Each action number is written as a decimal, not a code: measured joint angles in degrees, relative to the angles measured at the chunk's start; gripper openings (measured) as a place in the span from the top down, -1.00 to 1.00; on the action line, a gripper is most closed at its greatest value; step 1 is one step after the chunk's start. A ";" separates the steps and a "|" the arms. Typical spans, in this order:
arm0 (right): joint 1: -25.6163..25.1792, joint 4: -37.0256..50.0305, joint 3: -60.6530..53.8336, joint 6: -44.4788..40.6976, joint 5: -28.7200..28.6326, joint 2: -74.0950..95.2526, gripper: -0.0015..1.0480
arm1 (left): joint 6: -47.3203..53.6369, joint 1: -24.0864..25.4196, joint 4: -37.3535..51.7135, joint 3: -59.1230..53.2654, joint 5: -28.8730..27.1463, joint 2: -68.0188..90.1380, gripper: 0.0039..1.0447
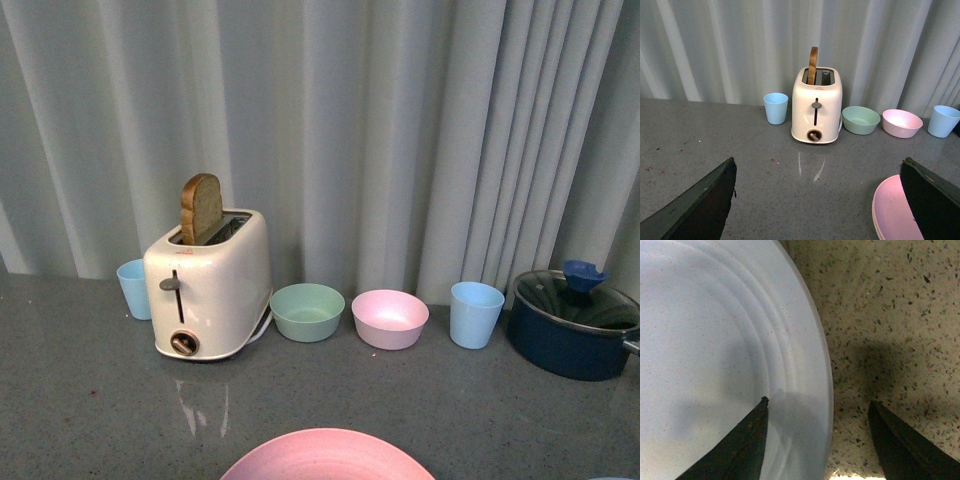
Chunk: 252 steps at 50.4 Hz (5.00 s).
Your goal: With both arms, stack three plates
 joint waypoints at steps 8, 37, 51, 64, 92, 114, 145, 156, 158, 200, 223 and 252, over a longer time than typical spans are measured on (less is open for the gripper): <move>-4.02 -0.24 -0.39 -0.94 -1.46 -0.55 0.40 | 0.00 0.00 0.00 0.00 0.00 0.00 -0.87; -7.08 -5.64 -2.08 2.54 -13.40 -17.57 0.94 | 0.00 0.00 0.00 0.00 0.00 0.00 -0.87; 0.81 -9.03 -2.05 14.27 -19.39 -31.56 0.94 | 0.00 0.00 0.00 0.00 0.00 0.00 -0.87; 18.21 0.87 -2.05 22.14 -12.20 -26.80 0.94 | 0.00 0.00 0.00 0.00 0.00 0.00 -0.87; 39.21 5.73 7.58 24.79 -6.99 -9.18 0.94 | 0.00 0.00 0.00 0.00 0.00 0.00 -0.87; 43.08 6.45 10.12 24.35 -6.69 -3.37 0.94 | 0.00 0.00 0.00 0.00 0.00 0.00 -0.87; 37.42 13.90 1.68 29.83 -12.37 -19.74 -0.87 | 0.00 0.00 0.00 0.00 0.00 -0.04 -0.87; 39.71 36.39 -4.94 24.61 11.47 -16.17 -0.54 | 0.02 0.00 0.00 0.00 0.07 -0.04 -0.87; 39.74 41.35 -7.13 23.39 15.96 -16.20 -0.44 | 0.00 0.00 0.00 0.00 0.02 -0.07 -0.87; 31.04 22.64 -25.66 20.31 15.06 -59.91 0.94 | 0.00 0.00 0.00 0.00 0.00 -0.02 -0.87; 31.04 3.72 -28.13 20.31 15.04 -82.12 0.94 | 0.00 0.00 0.00 0.00 0.00 -0.02 -0.87; 31.04 -12.20 -28.13 20.31 15.04 -98.82 0.94 | 0.00 0.00 0.00 0.00 0.00 -0.02 -0.87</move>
